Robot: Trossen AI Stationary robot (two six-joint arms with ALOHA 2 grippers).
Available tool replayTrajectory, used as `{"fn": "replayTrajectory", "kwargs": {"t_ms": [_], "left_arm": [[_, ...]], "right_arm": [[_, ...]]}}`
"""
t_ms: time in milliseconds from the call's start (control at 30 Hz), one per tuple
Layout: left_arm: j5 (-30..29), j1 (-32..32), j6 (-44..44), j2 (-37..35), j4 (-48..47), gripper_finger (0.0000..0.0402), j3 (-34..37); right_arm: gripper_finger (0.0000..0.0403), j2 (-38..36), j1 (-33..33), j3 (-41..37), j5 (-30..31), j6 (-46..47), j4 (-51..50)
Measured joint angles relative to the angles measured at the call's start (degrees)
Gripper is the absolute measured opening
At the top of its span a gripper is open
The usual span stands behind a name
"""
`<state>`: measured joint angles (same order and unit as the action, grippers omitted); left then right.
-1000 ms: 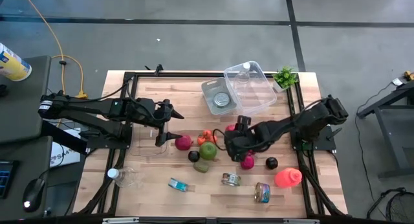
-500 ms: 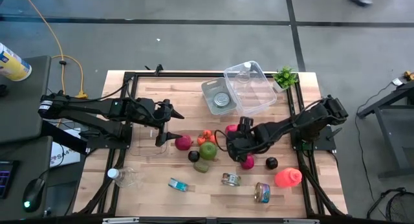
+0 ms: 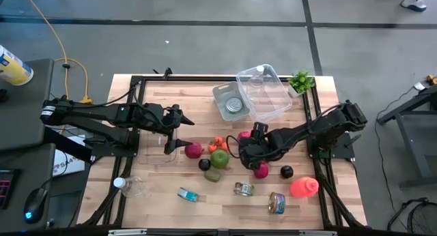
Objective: Pick & Place Food Item
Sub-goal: Put the red grapes into the left transparent bin
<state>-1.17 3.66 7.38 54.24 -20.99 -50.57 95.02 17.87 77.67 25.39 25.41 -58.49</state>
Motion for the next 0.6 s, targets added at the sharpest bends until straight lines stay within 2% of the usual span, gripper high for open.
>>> {"fn": "replayTrajectory", "kwargs": {"t_ms": [333, 467, 600], "left_arm": [[0.0, 0.0, 0.2, 0.0, 0.0, 0.0385, 0.0], [0.0, 0.0, 0.2, 0.0, 0.0, 0.0385, 0.0], [0.2, 0.0, 0.2, 0.0, 0.0, 0.0385, 0.0]], "right_arm": [[0.0236, 0.0, 0.0, 0.0, 0.0, 0.3, 0.0], [0.027, 0.0, 0.0, 0.0, 0.8, 1.4, -0.1], [0.0325, 0.0, 0.0, 0.0, 4.5, 3.8, -1.8]]}}
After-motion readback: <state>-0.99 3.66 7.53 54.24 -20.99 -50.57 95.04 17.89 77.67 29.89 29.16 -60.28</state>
